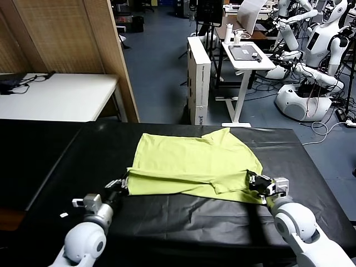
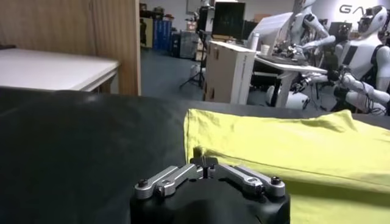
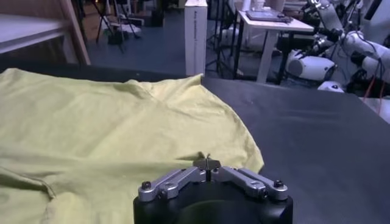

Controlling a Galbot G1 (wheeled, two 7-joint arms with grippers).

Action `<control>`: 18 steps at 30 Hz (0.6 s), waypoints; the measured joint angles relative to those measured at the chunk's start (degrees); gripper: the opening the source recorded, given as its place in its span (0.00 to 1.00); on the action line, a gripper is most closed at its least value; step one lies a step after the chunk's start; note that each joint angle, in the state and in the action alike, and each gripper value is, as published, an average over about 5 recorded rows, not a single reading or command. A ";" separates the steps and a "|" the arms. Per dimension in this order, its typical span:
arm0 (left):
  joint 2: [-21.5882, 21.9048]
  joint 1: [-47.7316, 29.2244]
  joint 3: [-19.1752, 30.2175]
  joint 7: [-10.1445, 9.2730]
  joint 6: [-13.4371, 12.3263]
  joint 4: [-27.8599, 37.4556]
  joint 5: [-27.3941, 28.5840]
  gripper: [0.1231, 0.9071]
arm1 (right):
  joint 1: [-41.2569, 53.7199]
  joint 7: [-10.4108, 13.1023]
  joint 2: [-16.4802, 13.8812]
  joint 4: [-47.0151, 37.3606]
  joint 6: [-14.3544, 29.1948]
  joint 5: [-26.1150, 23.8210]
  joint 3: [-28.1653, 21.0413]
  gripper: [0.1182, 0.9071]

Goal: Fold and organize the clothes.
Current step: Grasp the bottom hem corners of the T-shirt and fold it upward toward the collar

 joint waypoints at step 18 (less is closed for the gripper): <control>-1.30 3.99 -1.20 -0.67 1.05 -3.27 2.21 1.00 | -13.72 -1.82 -2.40 8.55 -0.25 -2.94 8.97 1.00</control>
